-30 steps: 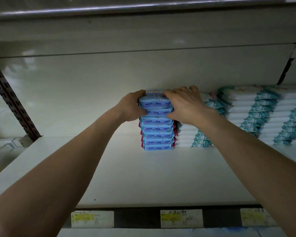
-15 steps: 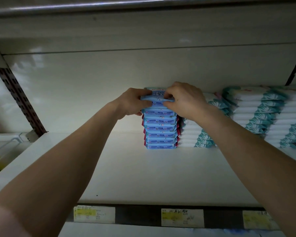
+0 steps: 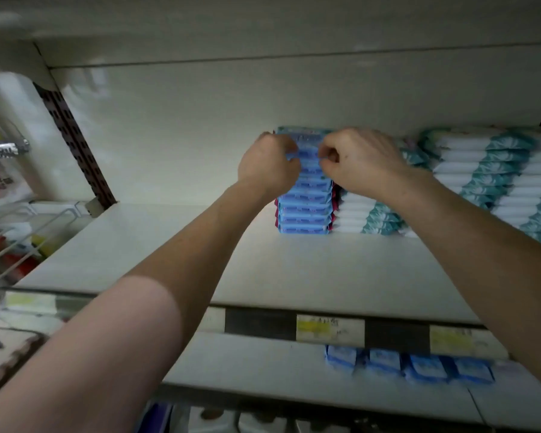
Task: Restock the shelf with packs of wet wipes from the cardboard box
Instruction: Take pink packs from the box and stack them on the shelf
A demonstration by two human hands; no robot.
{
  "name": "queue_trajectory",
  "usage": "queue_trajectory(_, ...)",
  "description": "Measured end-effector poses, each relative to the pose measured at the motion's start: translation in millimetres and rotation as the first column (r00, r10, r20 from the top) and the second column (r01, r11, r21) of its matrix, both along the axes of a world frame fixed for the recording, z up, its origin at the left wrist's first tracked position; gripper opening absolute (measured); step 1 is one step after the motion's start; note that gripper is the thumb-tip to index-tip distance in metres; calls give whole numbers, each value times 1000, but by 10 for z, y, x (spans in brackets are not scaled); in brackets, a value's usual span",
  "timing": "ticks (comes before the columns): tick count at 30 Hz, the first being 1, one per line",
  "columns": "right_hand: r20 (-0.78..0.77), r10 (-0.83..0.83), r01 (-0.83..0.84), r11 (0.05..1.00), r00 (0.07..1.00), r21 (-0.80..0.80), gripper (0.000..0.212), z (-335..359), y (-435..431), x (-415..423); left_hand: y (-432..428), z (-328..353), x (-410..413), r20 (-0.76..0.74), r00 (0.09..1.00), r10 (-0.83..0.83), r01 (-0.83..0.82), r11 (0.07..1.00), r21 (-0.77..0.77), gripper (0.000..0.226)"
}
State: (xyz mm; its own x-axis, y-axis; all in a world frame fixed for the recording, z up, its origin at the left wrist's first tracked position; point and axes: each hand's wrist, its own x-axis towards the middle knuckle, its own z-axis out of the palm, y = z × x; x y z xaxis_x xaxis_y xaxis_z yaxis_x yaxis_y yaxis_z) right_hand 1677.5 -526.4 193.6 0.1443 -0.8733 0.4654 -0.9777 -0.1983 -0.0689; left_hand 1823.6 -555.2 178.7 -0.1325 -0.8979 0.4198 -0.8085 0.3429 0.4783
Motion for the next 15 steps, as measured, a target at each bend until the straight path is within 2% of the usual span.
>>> queue_trajectory(4,44,-71,64,987,996,145,19,-204,355,-3,360,-283,-93,24,998,-53,49,986,162,32)
queue_trajectory(8,108,-167,128,946,980,298,16,-422,778,-45,694,-567,-174,-57,993,-105,117,952,283,27)
queue_trajectory(12,211,-306,207,896,928,392,14,-589,1213,-70,1009,-808,-293,-177,967,-185,238,906,350,23)
queue_trajectory(15,249,-428,289,846,869,448,14,-667,1559,-33,1206,-923,-336,-206,944,-256,319,864,390,23)
